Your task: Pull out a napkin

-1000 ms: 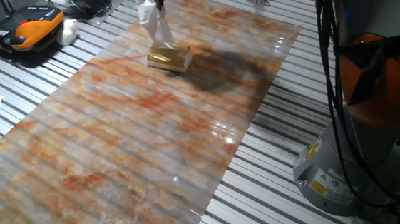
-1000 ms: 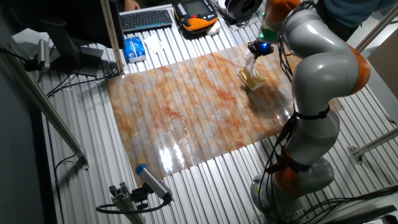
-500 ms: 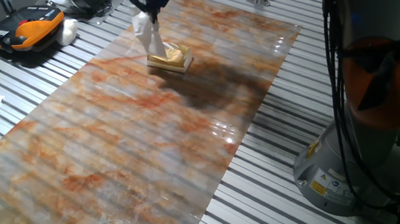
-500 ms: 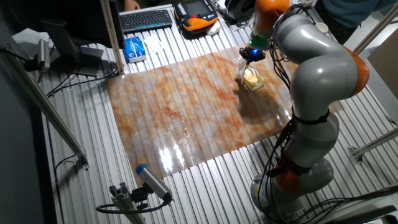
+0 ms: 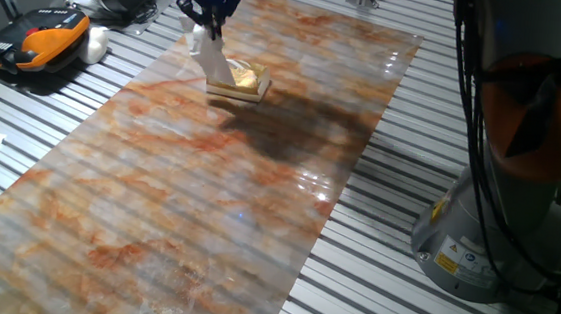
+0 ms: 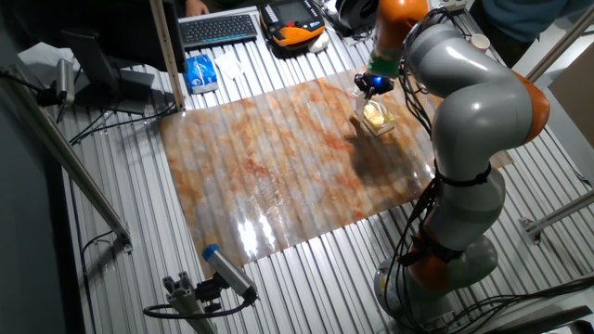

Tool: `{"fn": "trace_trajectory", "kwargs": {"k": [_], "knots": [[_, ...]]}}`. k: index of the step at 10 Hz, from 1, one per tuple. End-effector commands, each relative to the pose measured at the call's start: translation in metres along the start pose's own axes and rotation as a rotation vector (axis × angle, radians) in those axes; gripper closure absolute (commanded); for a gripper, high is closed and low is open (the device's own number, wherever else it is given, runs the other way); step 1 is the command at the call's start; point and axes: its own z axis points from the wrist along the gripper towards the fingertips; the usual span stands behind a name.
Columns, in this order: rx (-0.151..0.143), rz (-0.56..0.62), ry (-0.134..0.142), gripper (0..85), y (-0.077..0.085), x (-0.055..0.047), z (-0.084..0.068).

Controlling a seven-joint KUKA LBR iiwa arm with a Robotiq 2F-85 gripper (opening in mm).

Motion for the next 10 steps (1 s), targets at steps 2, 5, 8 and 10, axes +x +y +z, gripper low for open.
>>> {"fn": "trace_trajectory", "kwargs": {"k": [2,5,8,10], "knots": [[0.030,0.030,-0.027,34.0,0.005,0.007,0.006],[0.040,0.036,-0.034,34.0,0.005,0.007,0.006],[0.066,0.009,-0.052,34.0,0.006,0.008,0.008],[0.086,0.014,-0.068,34.0,0.004,0.007,0.015]]}}
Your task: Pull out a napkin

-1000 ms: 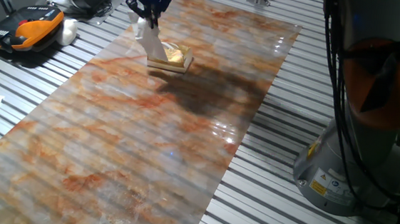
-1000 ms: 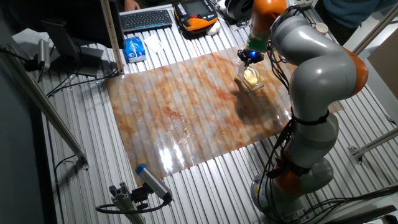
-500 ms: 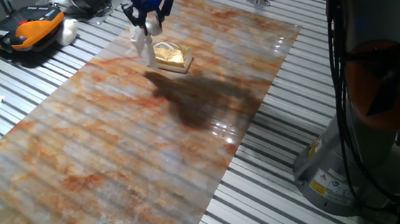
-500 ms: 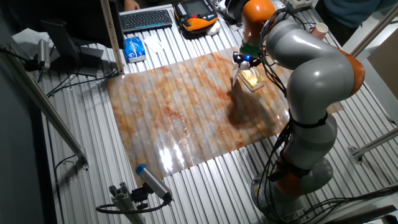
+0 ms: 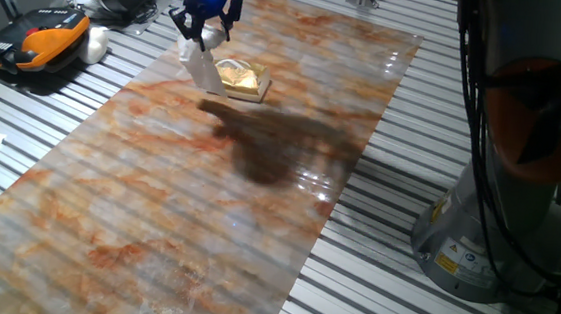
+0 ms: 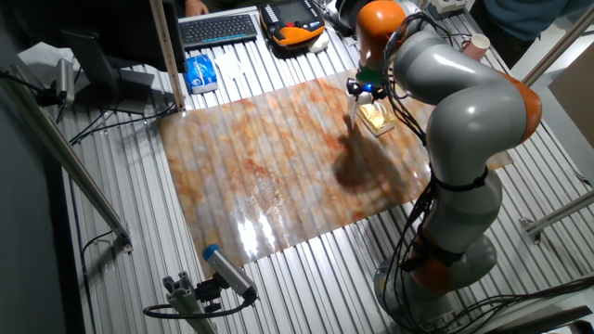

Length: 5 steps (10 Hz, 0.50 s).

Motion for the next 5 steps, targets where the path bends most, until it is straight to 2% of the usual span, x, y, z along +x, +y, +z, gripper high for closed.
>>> {"fn": "trace_trajectory", "kwargs": {"k": [1,2,3,4,5], "knots": [[0.003,0.019,-0.003,17.0,-0.0001,0.0003,0.0006],[0.008,0.044,-0.014,17.0,0.0007,0.0003,0.0008],[-0.016,0.049,-0.011,0.0,0.0004,-0.0002,0.0011],[-0.038,0.052,-0.009,0.0,-0.0004,-0.0010,0.0017],[-0.055,0.043,0.016,0.0,-0.0024,-0.0025,0.0030]]}}
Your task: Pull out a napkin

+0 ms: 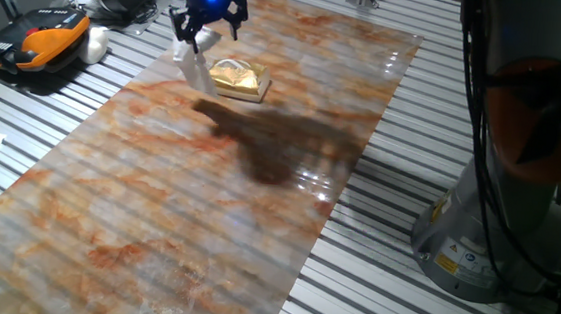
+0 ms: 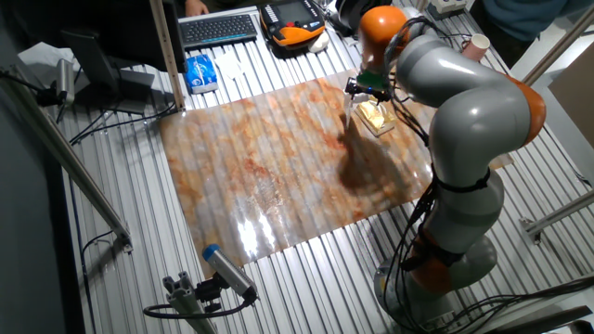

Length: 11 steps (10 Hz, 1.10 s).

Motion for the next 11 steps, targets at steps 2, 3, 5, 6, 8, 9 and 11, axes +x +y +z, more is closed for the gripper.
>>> {"fn": "trace_trajectory", "kwargs": {"k": [2,3,5,6,8,9,11], "knots": [[-0.006,0.010,0.074,0.0,0.000,0.000,0.001],[-0.016,0.022,0.121,0.0,0.001,-0.001,0.001],[0.000,0.028,0.110,0.0,0.003,0.001,0.001],[0.018,0.020,0.099,0.0,0.004,0.002,0.000],[-0.025,0.043,0.113,0.0,0.008,0.006,-0.003],[-0.045,0.056,0.124,0.0,0.010,0.008,-0.003],[-0.008,0.064,0.103,0.0,0.013,0.012,0.000]]}}
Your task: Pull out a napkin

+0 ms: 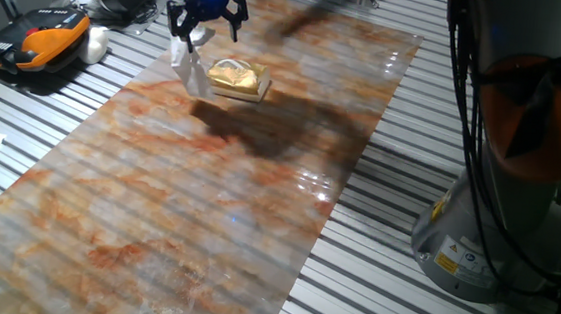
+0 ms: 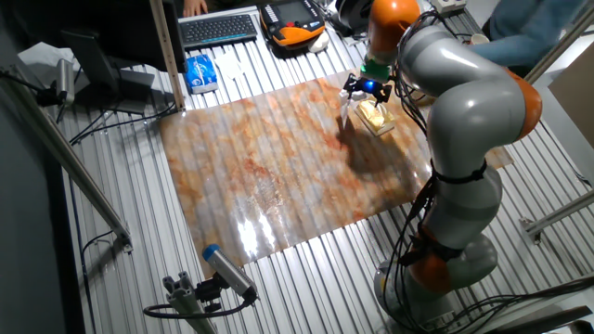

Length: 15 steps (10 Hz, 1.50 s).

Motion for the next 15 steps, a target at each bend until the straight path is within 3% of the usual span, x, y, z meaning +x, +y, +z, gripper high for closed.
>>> {"fn": "trace_trajectory", "kwargs": {"k": [1,4,8,9,11,12,14,15], "knots": [[0.008,-0.005,-0.003,0.0,0.0008,-0.0006,0.0009],[0.025,-0.002,-0.013,0.0,0.0008,-0.0003,0.0009],[0.023,-0.009,-0.012,0.0,0.0012,0.0007,0.0034],[0.017,-0.015,-0.006,17.0,0.0012,0.0002,0.0036],[0.001,-0.035,0.028,17.0,0.0016,-0.0002,0.0038],[-0.004,-0.040,0.031,17.0,0.0017,0.0001,0.0035],[0.021,-0.052,-0.001,17.0,0.0016,-0.0010,0.0031],[0.011,-0.057,0.008,34.0,0.0016,-0.0021,0.0022]]}}
